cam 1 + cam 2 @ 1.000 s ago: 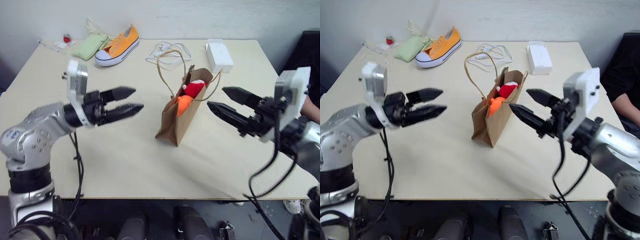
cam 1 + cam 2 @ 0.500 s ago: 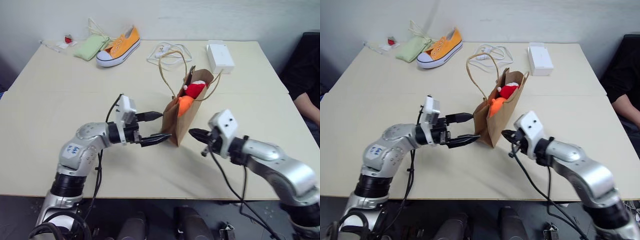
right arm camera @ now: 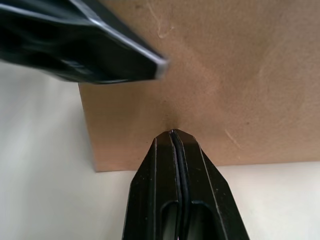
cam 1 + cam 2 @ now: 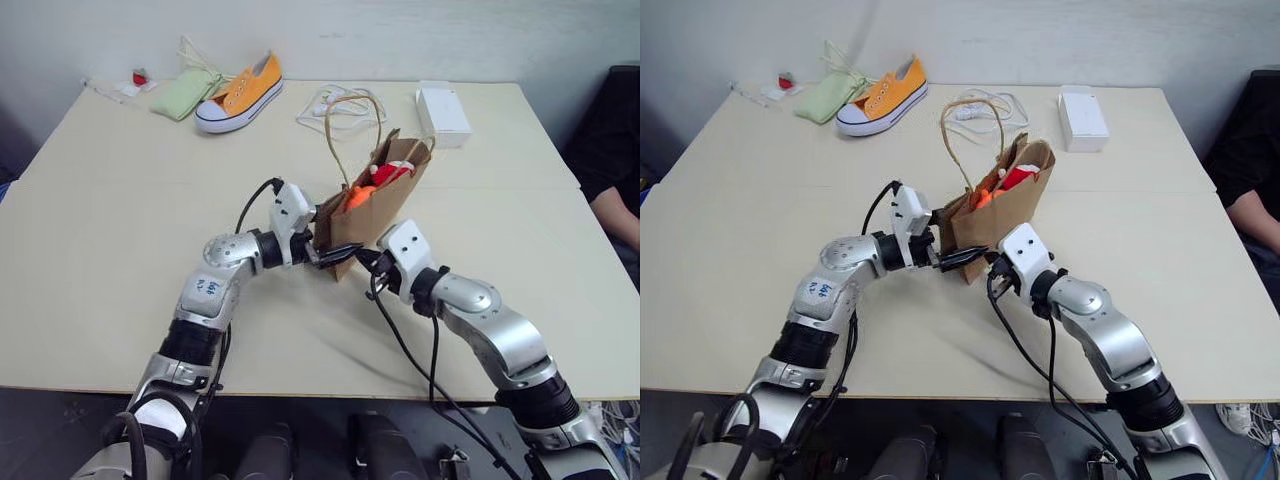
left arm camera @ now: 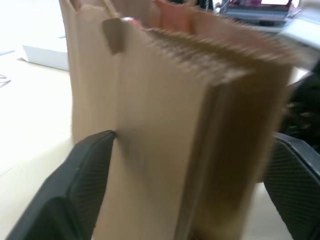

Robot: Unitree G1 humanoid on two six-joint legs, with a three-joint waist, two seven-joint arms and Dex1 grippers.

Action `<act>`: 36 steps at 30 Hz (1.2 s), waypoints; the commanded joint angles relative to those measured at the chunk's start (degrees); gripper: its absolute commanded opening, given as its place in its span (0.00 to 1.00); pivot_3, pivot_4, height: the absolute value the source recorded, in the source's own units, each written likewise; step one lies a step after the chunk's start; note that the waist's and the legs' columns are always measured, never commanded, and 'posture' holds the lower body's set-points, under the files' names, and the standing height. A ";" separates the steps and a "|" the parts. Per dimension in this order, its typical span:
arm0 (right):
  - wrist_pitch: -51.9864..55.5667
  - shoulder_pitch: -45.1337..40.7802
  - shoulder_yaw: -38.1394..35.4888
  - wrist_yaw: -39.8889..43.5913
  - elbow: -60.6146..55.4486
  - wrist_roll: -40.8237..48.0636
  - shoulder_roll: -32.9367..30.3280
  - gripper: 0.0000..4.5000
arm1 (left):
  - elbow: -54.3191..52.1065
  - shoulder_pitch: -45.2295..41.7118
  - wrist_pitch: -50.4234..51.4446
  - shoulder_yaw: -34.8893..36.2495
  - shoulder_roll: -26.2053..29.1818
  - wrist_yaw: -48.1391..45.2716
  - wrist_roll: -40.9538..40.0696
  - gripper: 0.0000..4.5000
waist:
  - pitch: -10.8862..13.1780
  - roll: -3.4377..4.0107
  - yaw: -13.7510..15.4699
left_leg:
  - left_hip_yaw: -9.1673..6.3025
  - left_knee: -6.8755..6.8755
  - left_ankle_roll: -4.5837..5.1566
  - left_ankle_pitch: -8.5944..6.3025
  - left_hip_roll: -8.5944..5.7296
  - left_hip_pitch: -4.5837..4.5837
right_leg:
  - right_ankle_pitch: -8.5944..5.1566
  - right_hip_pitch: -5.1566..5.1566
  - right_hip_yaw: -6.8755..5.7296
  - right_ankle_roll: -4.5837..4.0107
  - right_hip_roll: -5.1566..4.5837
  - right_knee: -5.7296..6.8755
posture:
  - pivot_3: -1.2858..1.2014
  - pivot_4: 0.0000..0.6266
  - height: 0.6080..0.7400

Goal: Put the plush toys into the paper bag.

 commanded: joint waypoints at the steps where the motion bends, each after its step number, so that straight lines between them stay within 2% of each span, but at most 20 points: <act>1: -0.95 0.04 -2.11 1.04 -3.00 -0.16 0.51 0.00 | 1.96 -1.94 -2.15 1.07 -1.37 0.88 0.59 0.74 | 0.00 0.00 0.01 | 0.00 0.00 0.00 0.00 0.00 0.00 | 0.00 -0.01 0.00 0.00 0.00 0.00 | 0.52 0.24 1.00; 7: -0.24 4.76 -6.92 3.35 -10.22 2.28 -1.54 0.00 | 6.35 -4.12 -3.67 2.43 -2.36 -1.46 -0.72 0.31 | 0.00 0.00 0.23 | 0.00 0.00 0.00 0.00 0.00 -0.02 | 0.00 0.00 -0.01 0.00 -0.01 -0.01 | 0.52 0.24 1.00; 11: 4.03 13.01 -16.79 6.90 -20.92 9.09 -6.60 0.00 | 9.46 -6.67 -4.02 3.89 -1.14 -10.70 -4.68 0.04 | 0.00 0.00 0.85 | -0.04 0.00 0.03 -0.01 -0.03 -0.06 | 0.00 0.02 -0.04 0.00 -0.04 -0.04 | 0.52 0.24 1.00; 12: 5.20 15.59 -20.21 8.46 -23.95 12.27 -8.12 0.00 | 10.01 -7.31 -4.34 3.96 -0.37 -14.47 -5.67 0.00 | 0.00 0.00 0.87 | -0.05 -0.01 0.03 -0.02 -0.03 -0.09 | 0.00 0.01 -0.05 0.00 -0.03 -0.04 | 0.52 0.24 1.00; 14: 7.28 21.67 -29.81 11.64 -29.97 19.46 -11.29 0.00 | 12.64 -9.23 -6.79 2.70 1.84 -23.18 -5.63 0.00 | 0.01 0.00 1.01 | -0.04 -0.04 0.04 -0.02 -0.03 -0.08 | 0.00 0.03 -0.05 0.00 -0.02 -0.03 | 0.52 0.24 1.00; 17: 8.83 32.78 -47.71 17.41 -35.63 28.36 -15.24 0.14 | 20.25 -13.67 -12.99 -0.11 3.61 -35.39 -3.37 0.00 | 0.01 0.01 1.53 | -0.04 -0.07 0.04 -0.03 -0.01 -0.04 | 0.00 0.11 -0.08 0.00 0.01 -0.10 | 0.52 0.24 1.00; 20: 9.89 43.39 -63.35 22.36 -37.49 35.02 -17.15 0.36 | 27.22 -19.46 -9.86 1.28 1.61 -41.30 -6.06 0.00 | 0.02 -0.02 1.92 | -0.05 0.01 0.12 -0.07 -0.03 0.04 | 0.01 0.32 -0.11 0.02 0.04 -0.16 | 0.52 0.24 1.00; 23: 9.97 50.11 -73.36 23.36 -37.40 40.31 -17.53 0.60 | 31.21 -21.48 -11.48 0.73 0.27 -47.00 -5.28 0.00 | 0.04 -0.10 1.82 | 0.02 0.03 0.31 -0.13 -0.04 0.06 | 0.06 0.38 0.00 0.12 0.07 -0.07 | 0.52 0.24 1.00; 25: 9.80 53.13 -77.67 23.31 -37.21 42.89 -17.67 0.75 | 33.41 -21.47 -14.96 -0.24 -0.44 -49.39 -3.48 0.00 | 0.04 -0.10 1.44 | 0.10 0.01 0.38 -0.17 -0.04 0.12 | 0.08 0.40 0.10 0.14 0.07 -0.03 | 0.52 0.24 1.00; 28: 9.32 55.62 -81.78 22.57 -36.04 45.14 -18.54 0.98 | 38.85 -22.52 -16.85 -0.14 -2.41 -46.24 -1.50 0.00 | 0.07 -0.14 1.36 | 0.18 -0.01 0.40 -0.18 0.00 0.16 | 0.08 0.37 0.16 0.15 0.10 -0.02 | 0.52 0.24 1.00; 30: 8.93 55.51 -82.09 21.34 -34.86 45.71 -19.28 0.99 | 40.92 -23.19 -17.32 0.11 -2.76 -44.57 -0.28 0.00 | 0.09 -0.18 1.37 | 0.19 -0.01 0.39 -0.18 0.00 0.15 | 0.08 0.34 0.17 0.15 0.10 -0.06 | 0.52 0.24 1.00; 31: 8.82 55.33 -81.88 20.78 -34.45 45.88 -19.59 1.00 | 41.39 -23.33 -17.07 0.38 -2.74 -44.72 -0.09 0.10 | 0.10 -0.20 1.42 | 0.19 0.00 0.39 -0.18 -0.01 0.15 | 0.08 0.33 0.19 0.15 0.10 -0.06 | 0.52 0.24 1.00; 36: 8.09 54.69 -79.64 21.68 -32.07 44.78 -21.58 1.00 | 34.96 -20.72 -10.26 1.83 1.85 -47.21 -1.77 0.42 | 0.10 -0.21 1.56 | 0.17 0.00 0.39 -0.17 0.00 0.06 | 0.08 0.27 0.18 0.15 0.07 -0.02 | 0.52 0.24 1.00</act>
